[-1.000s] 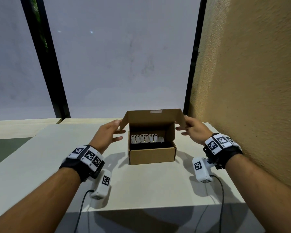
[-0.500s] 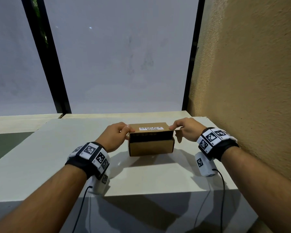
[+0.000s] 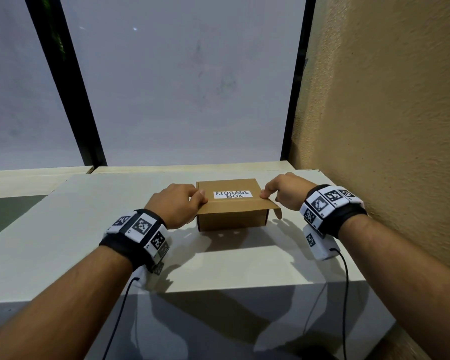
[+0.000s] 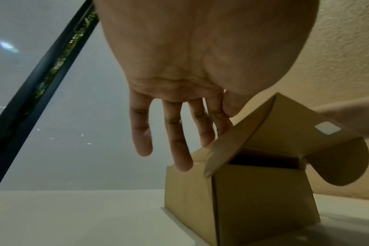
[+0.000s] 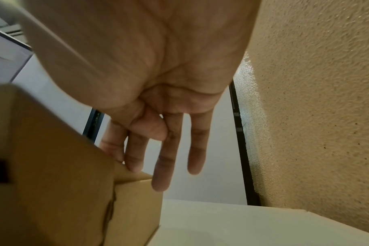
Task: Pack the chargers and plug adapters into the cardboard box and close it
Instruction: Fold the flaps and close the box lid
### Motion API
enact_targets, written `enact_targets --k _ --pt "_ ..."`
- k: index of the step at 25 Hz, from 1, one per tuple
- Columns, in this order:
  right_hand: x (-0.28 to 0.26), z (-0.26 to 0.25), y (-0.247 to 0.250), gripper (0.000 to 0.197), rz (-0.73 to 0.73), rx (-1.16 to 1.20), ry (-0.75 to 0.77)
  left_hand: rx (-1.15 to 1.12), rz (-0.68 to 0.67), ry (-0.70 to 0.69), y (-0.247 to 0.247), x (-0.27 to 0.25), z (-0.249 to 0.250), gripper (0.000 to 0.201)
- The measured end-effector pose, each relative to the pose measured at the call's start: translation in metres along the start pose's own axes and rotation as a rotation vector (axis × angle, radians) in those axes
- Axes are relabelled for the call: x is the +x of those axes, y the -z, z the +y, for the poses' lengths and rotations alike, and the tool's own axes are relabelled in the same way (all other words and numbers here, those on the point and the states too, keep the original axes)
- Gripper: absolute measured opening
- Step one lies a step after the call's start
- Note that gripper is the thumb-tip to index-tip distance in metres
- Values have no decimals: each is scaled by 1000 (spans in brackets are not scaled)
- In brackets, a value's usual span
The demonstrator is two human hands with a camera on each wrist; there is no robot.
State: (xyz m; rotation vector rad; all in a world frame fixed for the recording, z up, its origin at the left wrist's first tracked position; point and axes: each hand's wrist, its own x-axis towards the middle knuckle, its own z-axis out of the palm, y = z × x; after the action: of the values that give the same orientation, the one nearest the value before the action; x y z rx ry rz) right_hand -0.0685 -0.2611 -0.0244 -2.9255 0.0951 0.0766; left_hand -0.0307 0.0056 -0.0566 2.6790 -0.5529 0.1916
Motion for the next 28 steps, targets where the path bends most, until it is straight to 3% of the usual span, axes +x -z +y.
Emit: enact_targets --k 3,9,28 --pt "-7 -10 1 47 2 -87 -13 155 -30 -12 -1 -1 7 42" --pt "-19 -17 7 39 -2 -192 -8 226 -52 -11 -2 -3 14 44" --pt "-18 -31 -1 27 -21 -220 2 253 -110 -15 -10 -8 27 41"
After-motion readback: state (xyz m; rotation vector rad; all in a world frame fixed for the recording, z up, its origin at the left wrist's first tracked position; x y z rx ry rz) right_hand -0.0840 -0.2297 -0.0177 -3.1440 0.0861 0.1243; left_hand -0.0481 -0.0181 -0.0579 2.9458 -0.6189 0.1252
